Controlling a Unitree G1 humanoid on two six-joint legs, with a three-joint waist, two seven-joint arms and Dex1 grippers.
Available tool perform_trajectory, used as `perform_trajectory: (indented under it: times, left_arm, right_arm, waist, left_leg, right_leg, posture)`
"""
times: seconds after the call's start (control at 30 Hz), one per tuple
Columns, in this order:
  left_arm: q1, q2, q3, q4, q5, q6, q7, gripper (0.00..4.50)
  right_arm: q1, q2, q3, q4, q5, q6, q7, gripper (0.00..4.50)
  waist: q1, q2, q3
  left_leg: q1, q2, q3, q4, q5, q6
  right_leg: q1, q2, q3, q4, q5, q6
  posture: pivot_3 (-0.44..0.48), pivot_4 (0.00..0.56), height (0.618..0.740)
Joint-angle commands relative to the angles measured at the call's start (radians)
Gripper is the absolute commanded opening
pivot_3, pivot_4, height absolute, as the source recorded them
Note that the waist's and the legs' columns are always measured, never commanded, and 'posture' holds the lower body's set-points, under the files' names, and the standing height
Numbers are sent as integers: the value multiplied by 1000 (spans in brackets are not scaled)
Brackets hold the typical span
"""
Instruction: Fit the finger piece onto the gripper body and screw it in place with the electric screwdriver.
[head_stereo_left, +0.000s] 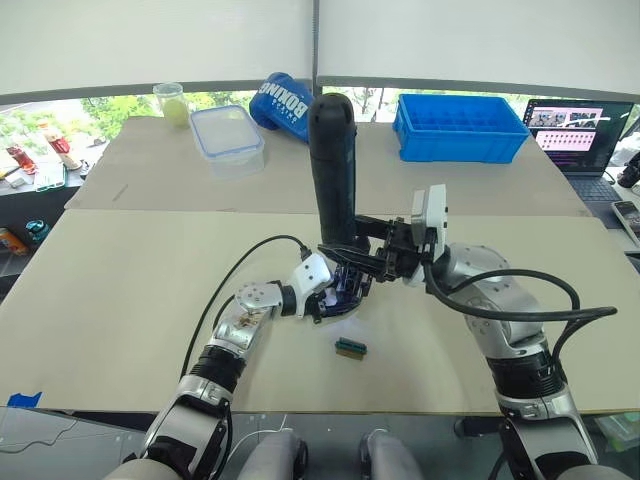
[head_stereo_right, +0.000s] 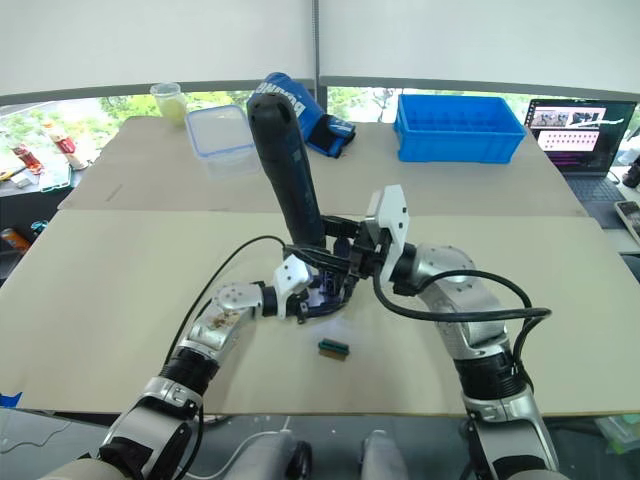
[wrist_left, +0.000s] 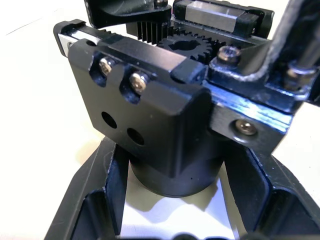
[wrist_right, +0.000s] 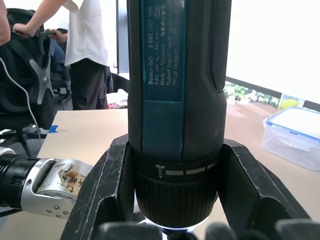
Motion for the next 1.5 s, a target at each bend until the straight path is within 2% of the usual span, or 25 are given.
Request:
perform_trajectory:
  times: [0.03,0.2,0.43,0.67,0.8,0.83,1.03,1.1,1.2,1.33,1.5]
  left_arm:
    - [-17,-5,7,-45,-23,-10,-7,2286]
    - [-7,-8,1,-46,-20,-4,-3,2286]
    - [13,-12,-10,-44,-12,4,0,2286]
    - [0,-18,-3,-31,-13,25,13,2286]
    - [7,12,11,-82,-46,77,-20,4245]
    - [11,26,14,-103,-54,88,-34,4500]
    - [73,226,77,-396,-203,243,-201,4500]
    - [100,310,110,-506,-276,329,-254,4500]
    - [143,420,139,-618,-344,415,-305,4500]
    - [227,554,194,-719,-387,444,-345,4500]
    - [294,613,228,-767,-396,428,-317,4500]
  right_arm:
    - [38,-31,6,29,-53,16,-7,1918]
    - [-10,-25,-43,-66,21,29,-20,1918]
    - [-136,-6,-124,-197,218,166,-82,1917]
    - [-147,-24,-160,-240,359,306,-132,1917]
    - [-140,-81,-204,-257,502,439,-160,1917]
    - [-143,-98,-219,-256,546,472,-168,1917]
    - [-150,-314,-329,-128,990,767,-318,1917]
    - [-133,-416,-334,-44,1050,869,-325,1917]
    - [-108,-527,-316,60,1060,983,-301,1917]
    - [-89,-639,-221,226,892,1114,-226,1917]
    - [-129,-636,-58,405,616,1110,-160,1917]
  waist:
    - [0,0,0]
    - [0,0,0]
    - [1,0,0]
    - [2,0,0]
    - [1,0,0]
    - [-1,0,0]
    - [-7,0,1]
    - [-6,0,1]
    - [-4,1,1]
    - [-4,1,2]
    - [-2,4,3]
  left_leg:
    - [0,0,0,0,0,0]
    - [-1,0,0,0,0,0]
    - [-6,0,0,-1,0,-1]
    - [-6,0,-1,-2,0,0]
    - [-6,0,-1,-2,0,0]
    - [-6,0,-1,-2,0,0]
    - [-9,2,-1,-4,0,-1]
    - [-9,2,-1,-4,0,-1]
    - [-8,2,-2,-5,-2,3]
    - [-8,2,-1,-4,-5,9]
    - [-9,2,0,-4,-2,4]
  right_leg:
    - [0,0,0,0,0,0]
    - [-1,0,0,0,0,0]
    - [-6,-1,0,-1,0,0]
    - [-4,-1,0,-2,0,0]
    - [-4,-1,0,-2,0,0]
    - [-4,-2,0,-2,0,0]
    - [-7,-7,3,-3,0,0]
    - [-7,-8,3,-5,0,-1]
    - [-2,-9,2,-13,0,-1]
    - [-1,-9,2,-14,0,-1]
    - [-2,-10,2,-15,0,-1]
  posture:
    - [0,150,740]
    - [0,150,740]
    - [0,150,740]
    - [0,150,740]
    - [0,150,740]
    - [0,150,740]
    - [0,150,740]
    - [0,150,740]
    - [0,150,740]
    - [0,150,740]
    - [0,150,740]
